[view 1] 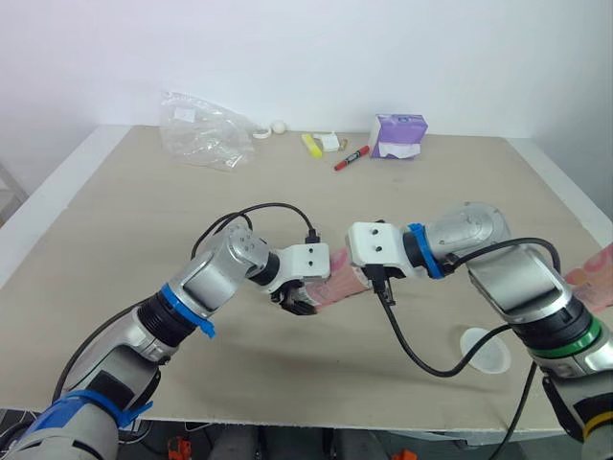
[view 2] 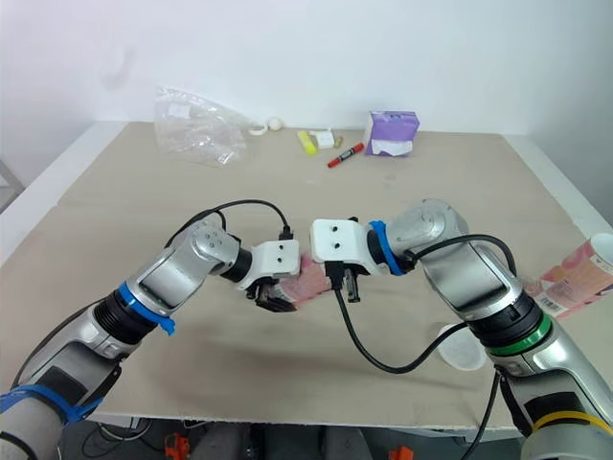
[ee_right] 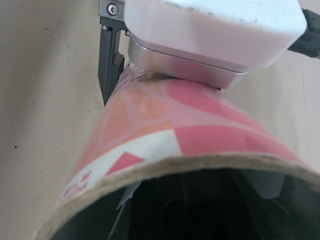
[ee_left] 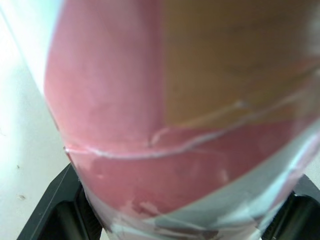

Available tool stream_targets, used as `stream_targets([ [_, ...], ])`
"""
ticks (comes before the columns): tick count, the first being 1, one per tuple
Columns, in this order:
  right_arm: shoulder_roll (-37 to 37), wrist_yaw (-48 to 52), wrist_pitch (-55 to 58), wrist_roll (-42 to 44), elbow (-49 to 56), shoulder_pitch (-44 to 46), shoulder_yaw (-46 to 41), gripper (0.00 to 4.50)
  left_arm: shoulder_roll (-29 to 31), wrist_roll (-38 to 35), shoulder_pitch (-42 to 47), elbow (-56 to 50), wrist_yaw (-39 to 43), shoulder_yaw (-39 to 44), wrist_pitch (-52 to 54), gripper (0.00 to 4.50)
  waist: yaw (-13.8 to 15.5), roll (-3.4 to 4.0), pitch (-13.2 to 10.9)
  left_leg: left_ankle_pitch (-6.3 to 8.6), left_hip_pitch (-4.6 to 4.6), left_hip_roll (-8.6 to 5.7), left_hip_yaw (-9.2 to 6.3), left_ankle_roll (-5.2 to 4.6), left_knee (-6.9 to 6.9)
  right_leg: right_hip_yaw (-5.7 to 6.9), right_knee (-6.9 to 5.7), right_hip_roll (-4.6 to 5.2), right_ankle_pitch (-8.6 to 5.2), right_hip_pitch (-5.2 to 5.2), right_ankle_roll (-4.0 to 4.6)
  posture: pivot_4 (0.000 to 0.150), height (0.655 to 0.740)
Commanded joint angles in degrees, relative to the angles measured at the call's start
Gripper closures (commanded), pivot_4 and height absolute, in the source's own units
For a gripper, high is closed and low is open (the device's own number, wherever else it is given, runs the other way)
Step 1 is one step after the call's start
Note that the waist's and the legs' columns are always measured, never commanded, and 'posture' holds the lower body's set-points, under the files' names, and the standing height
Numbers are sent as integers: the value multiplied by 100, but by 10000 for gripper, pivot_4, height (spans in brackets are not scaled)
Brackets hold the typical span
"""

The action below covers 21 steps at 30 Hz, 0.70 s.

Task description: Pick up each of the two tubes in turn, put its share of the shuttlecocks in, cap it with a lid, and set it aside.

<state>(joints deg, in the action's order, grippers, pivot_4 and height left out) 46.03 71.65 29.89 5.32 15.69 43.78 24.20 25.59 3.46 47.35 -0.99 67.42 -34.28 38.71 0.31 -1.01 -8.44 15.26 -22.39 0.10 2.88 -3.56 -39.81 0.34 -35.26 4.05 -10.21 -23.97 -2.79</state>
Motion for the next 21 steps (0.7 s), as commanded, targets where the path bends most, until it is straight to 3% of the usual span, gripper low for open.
stream_targets([
  [1, -72, 165, 36, 105, -49, 51, -31, 44649, -129, 45, -87, 4, -130, -108, -57, 11283, 2, 0, 0, 0, -1, 0, 0, 0, 0, 0, 0, 0, 0, -1, 1, 1500, 7400],
  [9, 833, 567, 941, 1267, 626, -81, -1484, 44649, -29, 74, -138, 112, -93, -45, -174, 11283, 57, 8, -7, -2, -85, -25, 4, 2, -1, 9, 2, 38, 7, -37, 11, 1500, 7400],
  [15, 1597, 517, 1360, 2069, 800, -1061, -3045, 44649, -4, 46, -82, 202, -77, -21, -264, 11283, 83, -1, -13, 11, -99, -42, 5, -9, 0, 15, 18, 62, -2, -39, 3, 1500, 7400],
  [21, 1532, -97, 1481, 2276, 852, -2259, -4259, 44649, -88, -117, -217, 275, -117, 148, -706, 11283, 91, -3, -14, 11, -94, -38, -1, -10, 1, 23, 16, 62, -18, -36, -25, 1500, 7400],
])
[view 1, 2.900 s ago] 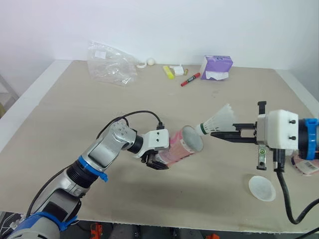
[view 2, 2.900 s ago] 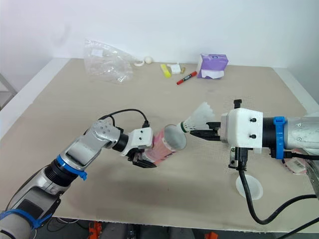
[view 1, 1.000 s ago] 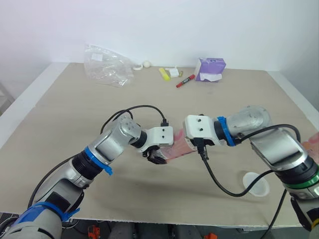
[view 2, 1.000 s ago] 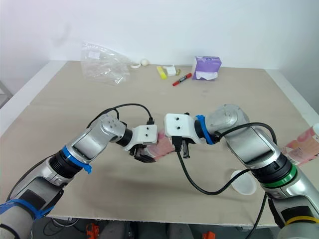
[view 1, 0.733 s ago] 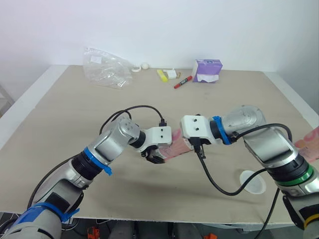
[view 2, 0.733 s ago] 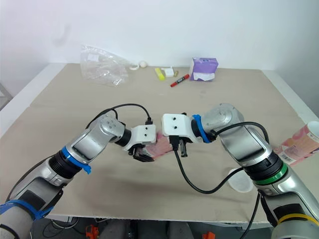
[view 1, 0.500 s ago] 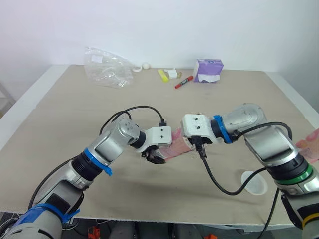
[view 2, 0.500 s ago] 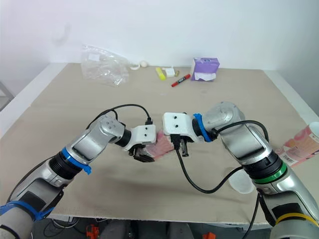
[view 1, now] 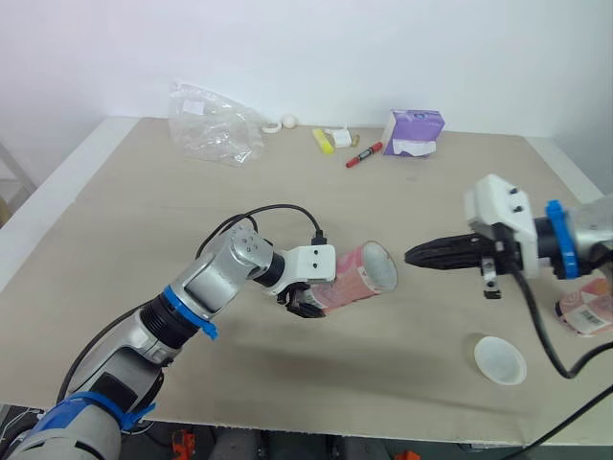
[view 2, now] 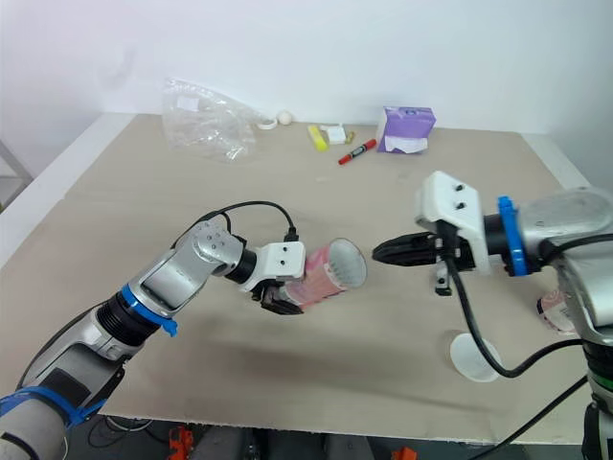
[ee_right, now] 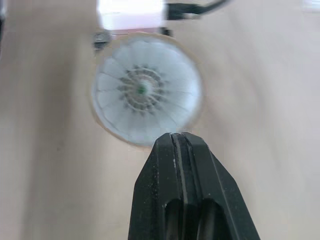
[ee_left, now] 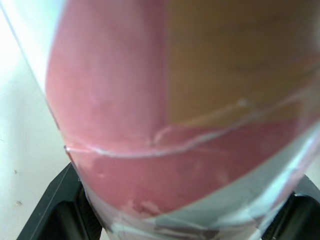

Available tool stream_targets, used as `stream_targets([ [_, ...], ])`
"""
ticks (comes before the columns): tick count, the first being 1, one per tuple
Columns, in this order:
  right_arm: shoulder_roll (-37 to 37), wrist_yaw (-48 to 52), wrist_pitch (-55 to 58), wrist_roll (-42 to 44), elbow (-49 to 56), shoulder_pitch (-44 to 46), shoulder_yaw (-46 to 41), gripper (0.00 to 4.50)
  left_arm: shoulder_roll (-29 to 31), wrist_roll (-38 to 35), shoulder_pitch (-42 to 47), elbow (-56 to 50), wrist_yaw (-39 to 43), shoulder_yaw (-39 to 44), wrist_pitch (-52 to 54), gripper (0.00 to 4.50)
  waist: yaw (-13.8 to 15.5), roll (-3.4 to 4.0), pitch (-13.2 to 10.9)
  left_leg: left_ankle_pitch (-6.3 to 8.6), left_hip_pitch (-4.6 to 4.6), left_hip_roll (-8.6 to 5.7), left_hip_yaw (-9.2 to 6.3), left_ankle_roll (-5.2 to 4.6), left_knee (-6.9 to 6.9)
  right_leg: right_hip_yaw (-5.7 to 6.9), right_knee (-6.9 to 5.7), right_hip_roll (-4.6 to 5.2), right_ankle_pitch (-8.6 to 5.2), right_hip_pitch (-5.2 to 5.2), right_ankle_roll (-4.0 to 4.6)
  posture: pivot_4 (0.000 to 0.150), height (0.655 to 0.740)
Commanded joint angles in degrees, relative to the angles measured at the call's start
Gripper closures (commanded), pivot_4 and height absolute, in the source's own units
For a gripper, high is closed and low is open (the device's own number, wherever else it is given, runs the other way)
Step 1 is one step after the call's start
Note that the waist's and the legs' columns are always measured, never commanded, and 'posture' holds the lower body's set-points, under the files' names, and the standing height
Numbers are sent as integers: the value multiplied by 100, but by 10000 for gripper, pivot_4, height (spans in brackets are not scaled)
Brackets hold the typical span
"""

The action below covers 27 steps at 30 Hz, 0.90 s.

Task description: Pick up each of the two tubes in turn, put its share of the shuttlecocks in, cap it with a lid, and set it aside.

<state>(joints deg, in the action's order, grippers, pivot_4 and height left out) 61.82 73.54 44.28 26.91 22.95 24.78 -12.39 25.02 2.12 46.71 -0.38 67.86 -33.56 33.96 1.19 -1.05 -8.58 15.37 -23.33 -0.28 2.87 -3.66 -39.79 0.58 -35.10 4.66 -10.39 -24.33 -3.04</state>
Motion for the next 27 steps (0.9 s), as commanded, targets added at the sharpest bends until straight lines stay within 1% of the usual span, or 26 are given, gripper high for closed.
stream_targets([
  [1, -77, -384, 23, 96, 166, -624, -767, 44649, -106, -66, -214, 229, -211, 181, -353, 11283, 8, 1, 1, 0, 0, 1, -1, 0, 0, 1, -1, 0, 1, -1, 1, 1500, 7400],
  [4, -58, -507, -88, 45, 294, -1351, -1156, 44649, -360, -305, -374, 310, -317, 482, -634, 11283, 47, 7, -1, -1, -2, 0, 2, 0, 0, 0, -1, 3, 0, -2, 0, 1500, 7400],
  [8, -70, -638, -63, 93, 394, -2047, -1600, 44649, -822, -762, -607, 551, -458, 945, -1131, 11283, 67, 6, -5, 0, -11, -9, 6, 0, 0, -5, 0, 9, 6, -5, 8, 1500, 7400],
  [14, 39, -670, -245, 23, 400, -2607, -1786, 44649, -1317, -1209, -870, 1082, -409, 1306, -2084, 11283, 66, 1, -10, 12, -24, -10, 5, -5, 2, -2, 3, 7, -1, -18, 20, 1500, 7400],
  [16, 119, -645, -312, -40, 361, -2727, -1778, 44649, -1413, -1245, -939, 1302, -370, 1345, -2457, 11283, 65, 1, -11, 13, -23, -10, 5, -5, 3, -2, 2, 5, -2, -18, 22, 1500, 7400],
  [20, 394, -565, -708, -524, 77, -3167, -1707, 44649, -1605, -1212, -1151, 1958, -290, 1370, -3456, 11283, 66, -2, -13, 13, -20, -11, 5, -5, 3, -2, 3, 4, -3, -13, 20, 1500, 7400],
  [24, 479, -604, -819, -682, -138, -3339, -1678, 44649, -1673, -1056, -1212, 2510, -309, 1332, -4159, 11283, 66, -3, -14, 13, -20, -12, 5, -5, 2, -3, 3, 4, -3, -13, 20, 1500, 7400],
  [27, 517, -565, -991, -813, -243, -3444, -1651, 44649, -1754, -1049, -1254, 2779, -327, 1339, -4456, 11283, 66, -3, -14, 13, -18, -12, 5, -5, 2, -3, 3, 3, -3, -10, 20, 1500, 7400],
])
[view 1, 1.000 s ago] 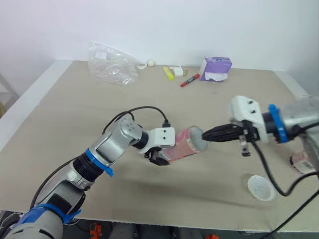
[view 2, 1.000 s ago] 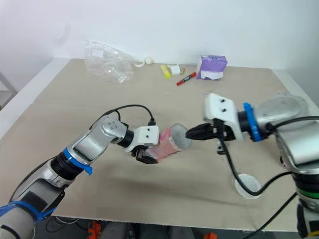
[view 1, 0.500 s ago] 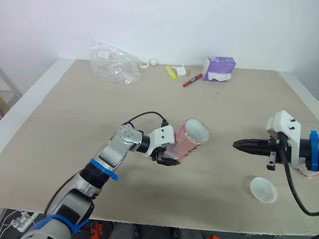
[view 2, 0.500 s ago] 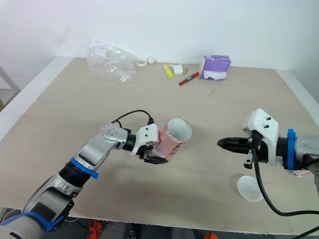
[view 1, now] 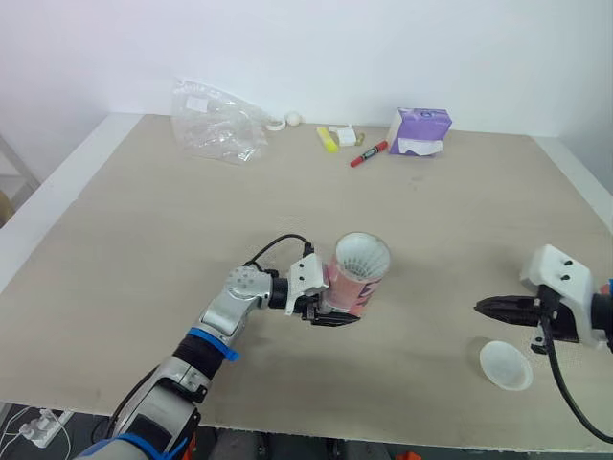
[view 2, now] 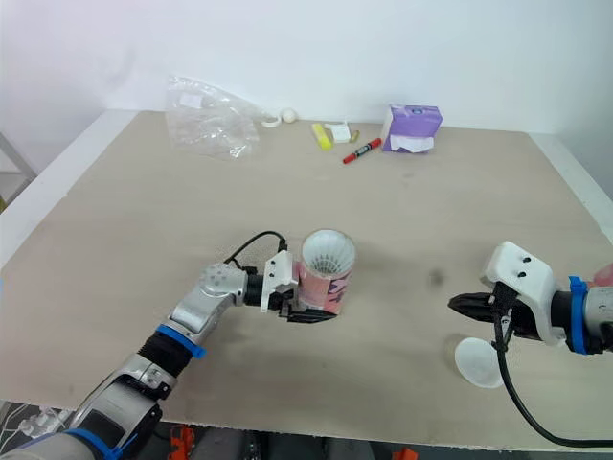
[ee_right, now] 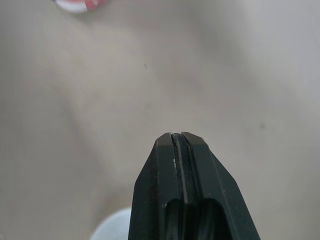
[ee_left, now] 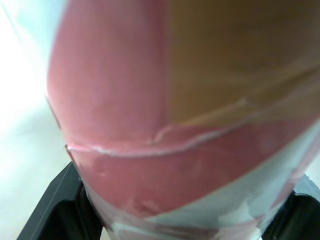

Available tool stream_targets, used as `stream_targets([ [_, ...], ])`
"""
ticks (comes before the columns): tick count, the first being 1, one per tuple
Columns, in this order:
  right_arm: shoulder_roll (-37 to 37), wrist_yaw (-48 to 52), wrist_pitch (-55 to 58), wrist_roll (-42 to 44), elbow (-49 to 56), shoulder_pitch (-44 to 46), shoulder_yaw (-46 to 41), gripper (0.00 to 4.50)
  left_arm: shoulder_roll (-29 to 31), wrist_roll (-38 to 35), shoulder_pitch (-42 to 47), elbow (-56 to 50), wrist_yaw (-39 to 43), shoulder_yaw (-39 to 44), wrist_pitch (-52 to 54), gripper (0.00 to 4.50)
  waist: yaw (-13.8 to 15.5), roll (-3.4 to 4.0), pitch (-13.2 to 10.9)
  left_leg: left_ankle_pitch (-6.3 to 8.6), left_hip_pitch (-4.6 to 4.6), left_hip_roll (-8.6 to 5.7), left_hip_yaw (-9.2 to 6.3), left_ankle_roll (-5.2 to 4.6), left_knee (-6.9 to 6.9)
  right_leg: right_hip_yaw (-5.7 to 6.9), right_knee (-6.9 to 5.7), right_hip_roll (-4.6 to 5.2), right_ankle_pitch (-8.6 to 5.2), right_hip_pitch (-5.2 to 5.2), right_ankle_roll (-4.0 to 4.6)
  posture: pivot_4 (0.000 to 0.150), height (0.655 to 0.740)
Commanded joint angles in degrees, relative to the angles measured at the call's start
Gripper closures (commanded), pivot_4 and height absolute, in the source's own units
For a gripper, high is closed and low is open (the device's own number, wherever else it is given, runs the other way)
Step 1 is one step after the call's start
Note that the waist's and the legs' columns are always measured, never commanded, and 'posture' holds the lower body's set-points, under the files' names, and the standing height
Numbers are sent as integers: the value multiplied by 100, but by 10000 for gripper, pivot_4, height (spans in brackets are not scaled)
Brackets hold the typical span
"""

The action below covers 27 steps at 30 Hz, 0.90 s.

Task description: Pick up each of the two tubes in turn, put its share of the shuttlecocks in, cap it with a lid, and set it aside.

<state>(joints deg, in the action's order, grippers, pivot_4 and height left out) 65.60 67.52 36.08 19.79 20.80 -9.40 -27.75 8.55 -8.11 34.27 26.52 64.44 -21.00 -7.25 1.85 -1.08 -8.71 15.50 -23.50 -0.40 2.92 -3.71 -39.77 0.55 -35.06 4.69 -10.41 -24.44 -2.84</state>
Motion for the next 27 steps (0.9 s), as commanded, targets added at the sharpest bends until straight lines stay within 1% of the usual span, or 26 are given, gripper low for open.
stream_targets([
  [1, 134, 39, -188, -102, -36, -26, -115, 44649, -132, -16, -20, 144, 11, 89, -410, 11283, 0, -1, 0, 0, 0, 0, 0, 0, 0, 0, 0, 0, 0, 0, 0, 1500, 7400],
  [3, 103, 32, -159, -69, -41, -28, -140, 44649, -158, 12, -36, 216, 30, 79, -526, 11283, 0, 0, 0, 0, 0, 0, 0, 0, 0, 0, 0, -1, 0, 0, -1, 1500, 7400],
  [9, 163, 91, -30, -70, -149, -133, -183, 44649, -166, -12, -67, 271, 148, 41, -368, 11283, -1, 0, 0, 0, 3, 4, -2, 0, 0, -1, 0, -8, 0, 2, -1, 1500, 7400],
  [12, 234, 191, 316, 63, -206, -166, -223, 34821, -141, 45, -68, 282, 218, -8, -326, 11283, -1, 1, 1, 0, 5, 4, -2, 0, 0, -1, 0, -8, -1, 4, -2, 1500, 7400],
  [14, 303, 243, 324, -9, -293, -228, -181, 25761, -128, 48, -72, 295, 247, -7, -307, 11283, -1, 1, 1, 0, 6, 4, -2, 0, 0, -1, 0, -8, -1, 5, -2, 1500, 7400],
  [15, 331, 263, 273, -67, -360, -266, -145, 19796, -126, 54, -70, 305, 252, -7, -309, 11283, -1, 2, 1, 0, 6, 5, -2, 1, 0, -1, 0, -9, -1, 5, -2, 1500, 7400],
  [16, 348, 293, 156, -132, -427, -313, -108, 15096, -124, 56, -69, 310, 259, -6, -315, 11283, -1, 2, 1, 0, 6, 5, -2, 1, 0, -1, 0, -9, -1, 5, -1, 1500, 7400],
  [18, 365, 269, -36, -268, -575, -369, -27, 4213, -128, 61, -66, 317, 265, -4, -301, 11283, -1, 2, 1, 1, 6, 5, -3, 1, 0, -1, 0, -9, -1, 6, -2, 1500, 7400],
  [19, 368, 227, -70, -332, -657, -382, 22, 331, -127, 64, -65, 315, 265, -3, -289, 11283, -1, 2, 2, 1, 6, 5, -2, 1, 0, -2, 0, -10, -1, 6, -2, 1500, 7400],
  [27, 378, 159, -268, -576, -1181, -187, 605, 331, -79, 39, -110, 184, 347, 8, -112, 11283, -4, 4, 3, 1, 11, 7, -2, 1, 0, -3, -1, -13, -1, 8, -2, 1500, 7400],
])
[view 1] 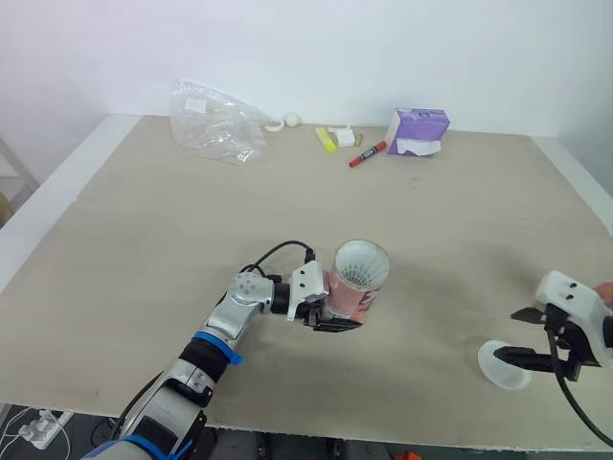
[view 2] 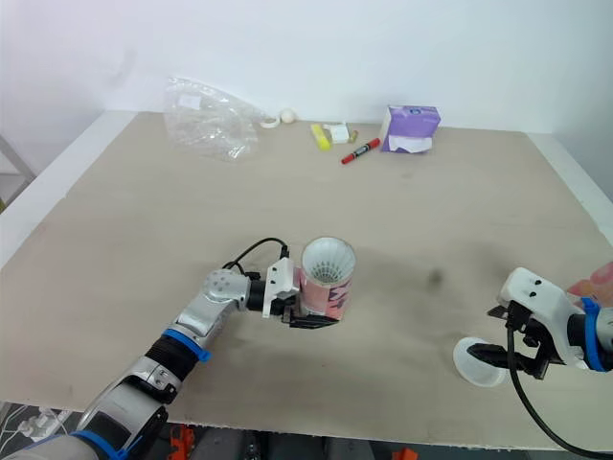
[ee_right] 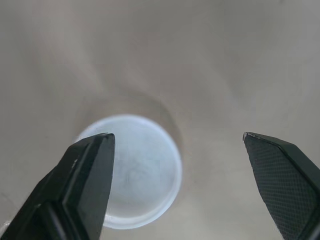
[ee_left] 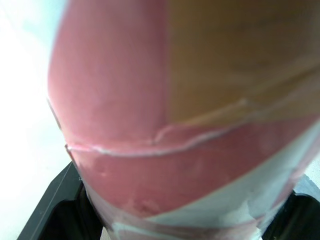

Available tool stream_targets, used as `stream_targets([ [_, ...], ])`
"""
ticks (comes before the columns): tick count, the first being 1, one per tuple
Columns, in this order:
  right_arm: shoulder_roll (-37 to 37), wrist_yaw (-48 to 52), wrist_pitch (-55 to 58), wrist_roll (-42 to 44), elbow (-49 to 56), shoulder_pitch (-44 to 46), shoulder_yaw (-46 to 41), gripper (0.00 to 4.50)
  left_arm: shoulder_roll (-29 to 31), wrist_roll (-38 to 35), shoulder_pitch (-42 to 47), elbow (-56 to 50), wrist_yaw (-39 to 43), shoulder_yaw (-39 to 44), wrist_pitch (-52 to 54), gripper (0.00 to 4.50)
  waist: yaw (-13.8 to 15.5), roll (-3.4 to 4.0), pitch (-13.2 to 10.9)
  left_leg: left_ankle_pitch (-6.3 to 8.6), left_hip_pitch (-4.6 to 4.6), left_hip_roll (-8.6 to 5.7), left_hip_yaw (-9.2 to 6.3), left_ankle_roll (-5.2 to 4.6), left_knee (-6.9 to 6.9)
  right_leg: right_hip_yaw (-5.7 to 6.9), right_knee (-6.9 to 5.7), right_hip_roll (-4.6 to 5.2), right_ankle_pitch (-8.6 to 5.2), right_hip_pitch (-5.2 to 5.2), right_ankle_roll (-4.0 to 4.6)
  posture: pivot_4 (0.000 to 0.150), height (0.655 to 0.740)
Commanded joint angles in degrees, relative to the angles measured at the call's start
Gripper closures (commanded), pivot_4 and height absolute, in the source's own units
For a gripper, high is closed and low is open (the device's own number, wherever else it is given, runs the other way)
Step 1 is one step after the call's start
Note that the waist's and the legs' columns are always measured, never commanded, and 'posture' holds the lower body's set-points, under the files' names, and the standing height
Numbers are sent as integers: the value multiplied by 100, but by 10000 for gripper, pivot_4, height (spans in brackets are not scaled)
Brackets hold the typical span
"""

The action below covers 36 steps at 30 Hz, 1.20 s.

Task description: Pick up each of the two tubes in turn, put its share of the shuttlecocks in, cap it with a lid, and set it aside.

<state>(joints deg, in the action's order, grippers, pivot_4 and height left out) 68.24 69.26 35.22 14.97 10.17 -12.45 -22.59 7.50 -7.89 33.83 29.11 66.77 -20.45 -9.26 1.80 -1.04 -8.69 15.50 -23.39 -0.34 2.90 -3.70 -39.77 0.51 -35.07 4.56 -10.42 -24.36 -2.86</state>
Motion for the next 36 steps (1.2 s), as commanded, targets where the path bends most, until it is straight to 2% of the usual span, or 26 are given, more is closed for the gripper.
stream_targets([
  [1, 124, 4, -237, -112, -152, 130, 134, 331, 30, 18, -71, -84, 125, -49, 104, 11283, 0, 1, 0, 0, 0, 0, 0, 0, 0, 0, 0, -1, 0, 0, 0, 1500, 7400],
  [8, 145, 20, -678, -358, -560, 371, 609, 331, 53, 29, -95, -84, 164, -50, 205, 11283, -1, 4, 2, 0, 2, 2, -1, 0, 0, -4, -1, -6, 0, 2, 0, 1500, 7400],
  [9, 140, 17, -710, -374, -592, 403, 646, 2654, 54, 28, -94, -87, 168, -42, 215, 11283, -1, 5, 3, 0, 3, 3, 0, 0, 0, -4, 0, -7, 0, 3, 0, 1500, 7400],
  [11, 114, 8, -777, -384, -635, 459, 703, 8866, 58, 33, -97, -94, 171, -31, 232, 11283, -2, 5, 3, 0, 4, 3, 0, 0, 0, -5, 0, -8, 0, 3, 0, 1500, 7400],
  [14, 94, 27, -828, -375, -652, 481, 755, 22256, 72, 59, -91, -80, 159, -24, 235, 11283, -2, 5, 3, 0, 4, 4, -1, 1, 0, -5, -1, -10, 0, 4, 1, 1500, 7400],
  [17, 89, 43, -882, -371, -671, 473, 775, 37897, 84, 77, -83, -60, 148, -20, 223, 11283, -1, 4, 3, 0, 5, 6, -1, 1, 0, -6, -1, -11, 0, 6, 1, 1500, 7400],
  [19, 92, 42, -965, -392, -672, 455, 780, 44182, 91, 94, -73, -36, 143, -22, 209, 11283, -2, 3, 3, 0, 7, 6, -1, 1, -1, -6, -1, -11, 0, 7, 1, 1500, 7400],
  [24, 40, -2, -1396, -403, -496, 437, 621, 44182, 90, 131, -32, 64, 123, -19, 168, 11283, -2, 5, 4, 0, 10, 8, 0, 1, -1, -6, -1, -14, 1, 8, 0, 1500, 7400],
  [27, 119, 153, -1360, -57, -38, 718, 376, 44182, 87, 158, -2, 120, 90, -19, 184, 11283, -3, 10, 7, 0, 10, 9, 0, 1, -1, -7, -2, -14, 1, 8, 0, 1500, 7400],
  [31, 333, 356, -1201, 625, 641, 1708, 213, 44182, 97, 191, 49, 198, 73, -21, 216, 11283, -18, 31, 7, 0, 11, 8, 3, 1, -5, -10, -2, -15, -3, 7, -26, 1500, 7400],
  [36, 391, 272, -709, 1339, 1189, 3757, 931, 44182, 76, 256, 123, 329, 53, -58, 156, 11283, -26, 29, 6, -3, 11, 15, 1, 5, -9, -7, -2, -19, 3, 6, -19, 1500, 7400],
])
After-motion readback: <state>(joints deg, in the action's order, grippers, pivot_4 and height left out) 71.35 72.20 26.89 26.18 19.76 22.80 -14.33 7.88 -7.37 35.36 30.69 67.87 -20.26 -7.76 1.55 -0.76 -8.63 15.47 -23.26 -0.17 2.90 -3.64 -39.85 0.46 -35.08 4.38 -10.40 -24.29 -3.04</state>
